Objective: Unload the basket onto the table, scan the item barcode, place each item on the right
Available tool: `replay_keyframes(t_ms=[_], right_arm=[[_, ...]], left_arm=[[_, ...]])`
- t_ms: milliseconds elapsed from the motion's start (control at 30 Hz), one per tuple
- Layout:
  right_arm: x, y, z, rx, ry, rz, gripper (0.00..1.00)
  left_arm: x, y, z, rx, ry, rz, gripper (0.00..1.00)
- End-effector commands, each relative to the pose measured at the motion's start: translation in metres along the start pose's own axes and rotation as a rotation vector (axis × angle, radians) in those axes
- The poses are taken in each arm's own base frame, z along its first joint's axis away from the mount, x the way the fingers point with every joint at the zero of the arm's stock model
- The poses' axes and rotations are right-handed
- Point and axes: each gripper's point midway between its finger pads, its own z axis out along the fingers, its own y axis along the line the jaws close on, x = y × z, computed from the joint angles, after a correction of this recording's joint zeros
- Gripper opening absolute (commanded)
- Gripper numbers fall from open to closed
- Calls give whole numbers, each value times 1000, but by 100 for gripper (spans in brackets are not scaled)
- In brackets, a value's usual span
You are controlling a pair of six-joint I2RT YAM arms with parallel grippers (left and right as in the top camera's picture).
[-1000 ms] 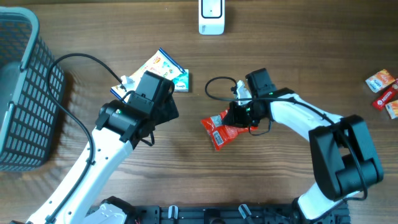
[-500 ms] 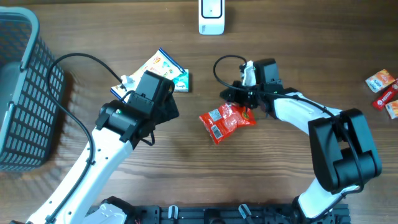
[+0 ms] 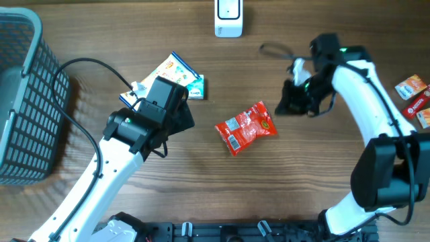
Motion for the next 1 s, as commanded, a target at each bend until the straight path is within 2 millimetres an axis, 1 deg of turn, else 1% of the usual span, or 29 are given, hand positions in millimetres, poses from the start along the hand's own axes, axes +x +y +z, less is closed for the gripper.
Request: replay_keyframes(t_ms=[0, 33, 133, 200, 300, 400, 633, 800, 900, 967], right_arm=[[32, 3, 36, 108, 100, -142, 4], [38, 3, 48, 134, 108, -136, 4], [49, -6, 83, 265, 92, -81, 4], [56, -2, 99, 274, 85, -67, 4], [65, -1, 112, 281, 92, -42, 4], [66, 0, 120, 283, 86, -17, 4], [41, 9, 135, 222, -25, 7, 5], [24, 12, 140, 191, -71, 6, 4], [1, 13, 139, 153, -140, 2, 6], [-20, 12, 132, 121, -205, 13, 7]], left_arm=[[-5, -2, -1, 11, -12, -26, 100], [-5, -2, -1, 11, -12, -26, 100], [-4, -1, -1, 8, -9, -25, 100], [-3, 0, -1, 4, -4, -23, 100], [-2, 0, -1, 1, -1, -22, 100], [-2, 0, -1, 1, -1, -22, 100], [-1, 1, -1, -3, 2, -21, 100], [0, 4, -1, -11, 9, -21, 100], [0, 4, -1, -11, 10, -21, 100], [0, 4, -1, -12, 10, -21, 100]])
